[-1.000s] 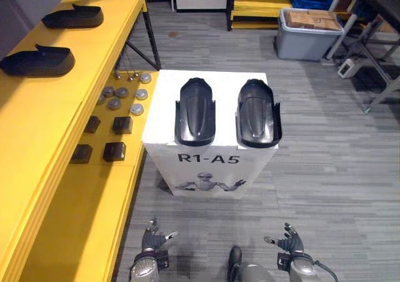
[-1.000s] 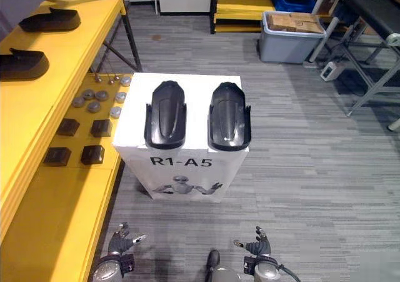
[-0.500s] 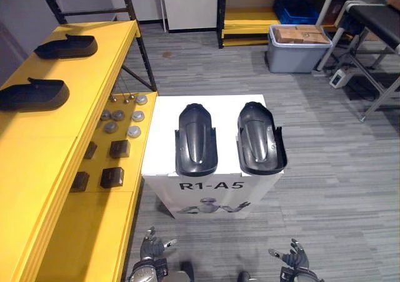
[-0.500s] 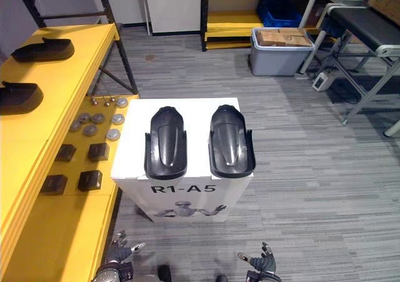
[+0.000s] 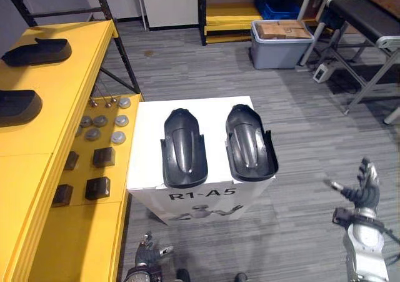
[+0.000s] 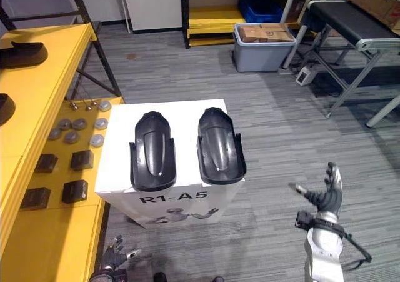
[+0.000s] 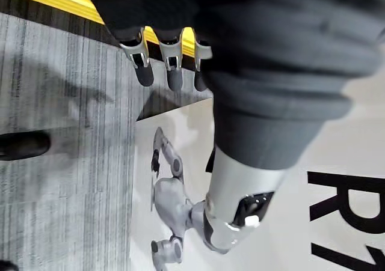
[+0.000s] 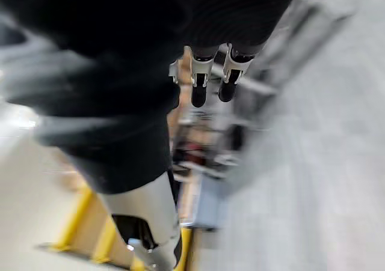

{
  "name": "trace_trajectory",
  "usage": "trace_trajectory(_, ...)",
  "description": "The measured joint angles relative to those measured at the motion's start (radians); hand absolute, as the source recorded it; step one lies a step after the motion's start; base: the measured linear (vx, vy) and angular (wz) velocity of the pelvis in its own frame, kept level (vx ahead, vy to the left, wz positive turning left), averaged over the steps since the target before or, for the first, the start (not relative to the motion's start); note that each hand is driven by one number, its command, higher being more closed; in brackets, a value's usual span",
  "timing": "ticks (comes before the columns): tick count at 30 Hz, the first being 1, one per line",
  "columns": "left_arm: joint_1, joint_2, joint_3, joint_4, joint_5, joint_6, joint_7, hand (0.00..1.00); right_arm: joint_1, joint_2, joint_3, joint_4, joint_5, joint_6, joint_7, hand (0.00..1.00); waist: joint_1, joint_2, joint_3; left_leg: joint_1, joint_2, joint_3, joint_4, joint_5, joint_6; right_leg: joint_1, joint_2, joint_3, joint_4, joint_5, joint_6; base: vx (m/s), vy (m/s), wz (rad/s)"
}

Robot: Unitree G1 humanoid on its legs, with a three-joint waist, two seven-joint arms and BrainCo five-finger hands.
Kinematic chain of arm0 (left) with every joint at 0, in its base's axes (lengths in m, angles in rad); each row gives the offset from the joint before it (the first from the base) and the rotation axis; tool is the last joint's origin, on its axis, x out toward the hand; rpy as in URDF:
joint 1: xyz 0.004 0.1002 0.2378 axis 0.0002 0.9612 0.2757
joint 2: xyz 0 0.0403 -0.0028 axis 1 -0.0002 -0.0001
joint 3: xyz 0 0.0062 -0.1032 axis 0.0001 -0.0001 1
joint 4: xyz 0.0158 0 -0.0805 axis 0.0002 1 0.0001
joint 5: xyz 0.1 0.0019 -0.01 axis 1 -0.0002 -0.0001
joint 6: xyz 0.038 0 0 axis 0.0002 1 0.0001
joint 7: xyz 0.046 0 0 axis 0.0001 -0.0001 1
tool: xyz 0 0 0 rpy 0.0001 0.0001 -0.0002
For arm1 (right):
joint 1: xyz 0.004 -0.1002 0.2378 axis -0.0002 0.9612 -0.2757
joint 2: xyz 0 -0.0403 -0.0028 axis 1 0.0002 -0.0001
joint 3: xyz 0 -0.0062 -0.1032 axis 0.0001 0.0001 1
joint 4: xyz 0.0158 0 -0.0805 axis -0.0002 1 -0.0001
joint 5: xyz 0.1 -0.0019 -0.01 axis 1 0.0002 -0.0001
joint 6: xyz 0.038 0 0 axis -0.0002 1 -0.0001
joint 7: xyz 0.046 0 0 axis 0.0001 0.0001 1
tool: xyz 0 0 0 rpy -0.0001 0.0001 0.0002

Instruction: Walk over and take plastic housings, then place them on the shelf

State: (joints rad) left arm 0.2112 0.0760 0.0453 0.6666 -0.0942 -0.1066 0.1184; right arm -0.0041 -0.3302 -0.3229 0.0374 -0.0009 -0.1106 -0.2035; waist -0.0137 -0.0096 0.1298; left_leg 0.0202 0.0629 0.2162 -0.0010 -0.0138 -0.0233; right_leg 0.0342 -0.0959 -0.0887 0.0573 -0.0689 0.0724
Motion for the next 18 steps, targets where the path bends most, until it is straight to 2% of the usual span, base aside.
trace_trajectory(5, 0.001, -0.001, -0.036, 0.001, 0.000, -0.002, -0.014, 0.00, -0.134, -0.044, 0.191, 0.013, -0.046, -0.022, 0.008, 0.00, 0.020, -0.001, -0.003, 0.001, -0.010, -0.019, -0.033, 0.034, 0.006, -0.012, -0.003, -0.008, 0.000, 0.001, -0.002, -0.08, 0.003, 0.08)
trace_trajectory(7, 0.003, -0.002, -0.039, 0.002, 0.000, -0.004, -0.016, 0.00, -0.192, -0.044, 0.237, 0.075, -0.049, -0.022, 0.010, 0.00, 0.034, -0.001, -0.003, 0.001, -0.013, -0.032, -0.056, 0.054, 0.007, -0.016, -0.003, -0.017, 0.000, 0.004, -0.005, -0.07, 0.001, 0.18)
trace_trajectory(11, 0.022, -0.001, -0.043, 0.005, 0.000, -0.004, -0.016, 0.00, -0.271, -0.039, 0.299, 0.193, -0.071, -0.018, 0.013, 0.00, 0.043, 0.000, -0.003, 0.000, -0.019, -0.062, -0.085, 0.081, 0.012, -0.015, -0.006, -0.044, -0.002, 0.008, -0.006, -0.06, 0.000, 0.22)
trace_trajectory(12, 0.024, -0.001, -0.045, 0.010, 0.000, -0.004, -0.016, 0.00, -0.289, -0.023, 0.300, 0.227, -0.089, -0.012, 0.012, 0.00, 0.053, 0.000, -0.003, 0.000, -0.019, -0.063, -0.085, 0.083, 0.012, -0.012, -0.006, -0.046, -0.008, 0.012, -0.007, 0.00, 0.000, 0.00)
trace_trajectory(16, 0.030, -0.004, -0.054, 0.021, 0.000, -0.004, -0.012, 0.00, -0.334, 0.032, 0.299, 0.318, -0.182, 0.037, -0.017, 0.00, 0.057, 0.003, -0.001, -0.001, -0.021, -0.080, -0.085, 0.089, 0.012, 0.002, -0.005, -0.061, -0.030, 0.018, -0.010, -0.03, -0.004, 0.12)
trace_trajectory(18, 0.029, -0.022, -0.054, 0.021, 0.000, -0.003, -0.003, 0.00, -0.359, 0.082, 0.280, 0.354, -0.270, 0.082, -0.072, 0.00, 0.058, 0.014, 0.005, -0.001, -0.021, -0.080, -0.085, 0.089, 0.012, 0.002, -0.005, -0.061, -0.032, 0.019, -0.011, -0.02, 0.000, 0.00)
